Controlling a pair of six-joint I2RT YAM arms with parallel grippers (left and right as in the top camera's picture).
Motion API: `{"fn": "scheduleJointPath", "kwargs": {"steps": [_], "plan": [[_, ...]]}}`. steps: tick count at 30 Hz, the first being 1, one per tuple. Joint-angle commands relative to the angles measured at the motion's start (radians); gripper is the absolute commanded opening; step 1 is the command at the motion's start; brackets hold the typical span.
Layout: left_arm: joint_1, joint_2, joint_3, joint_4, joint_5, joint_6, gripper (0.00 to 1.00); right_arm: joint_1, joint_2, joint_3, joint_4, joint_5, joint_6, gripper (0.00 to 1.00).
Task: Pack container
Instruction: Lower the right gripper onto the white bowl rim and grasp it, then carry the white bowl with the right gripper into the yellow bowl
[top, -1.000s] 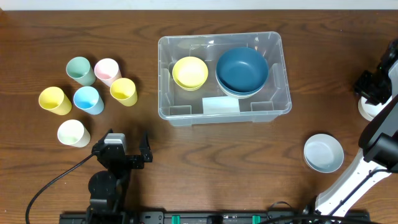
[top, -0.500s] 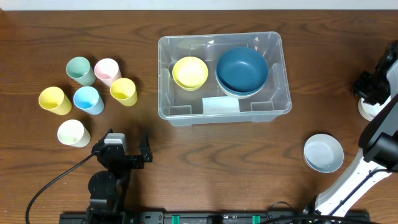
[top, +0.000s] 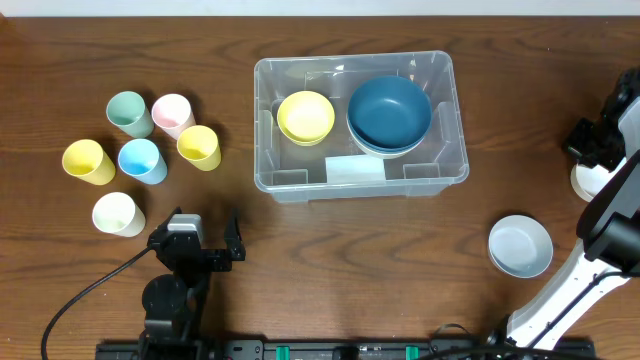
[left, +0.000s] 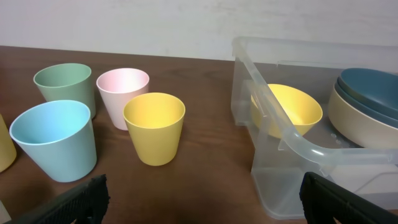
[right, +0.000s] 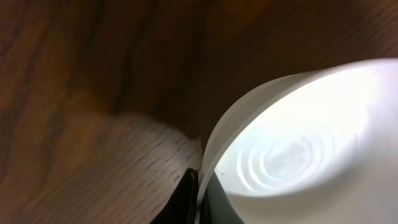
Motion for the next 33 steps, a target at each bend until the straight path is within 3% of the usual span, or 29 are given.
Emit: {"fn": "scheduleJointPath", "kwargs": {"steps": [1,11,20,29,33], "plan": [[0.006,-0.006,-0.015,-0.036,0.011,0.013,0.98,0.015,-0.003,0.018,-0.010,-0.082,0.010,0.01],[0.006,-0.006,-0.015,-0.036,0.011,0.013,0.98,0.148,-0.175,0.272,-0.148,-0.257,0.017,0.01],[0.006,-0.006,-0.015,-0.036,0.011,0.013,0.98,0.485,-0.398,0.418,-0.162,-0.307,0.013,0.02],[0.006,-0.006,-0.015,-0.036,0.011,0.013,0.98,0.993,-0.391,0.415,-0.025,-0.022,-0.006,0.03],[0.006,-0.006,-0.015,-0.036,0.011,0.013,0.98,1.129,-0.309,0.415,0.000,0.093,-0.019,0.04]]}}
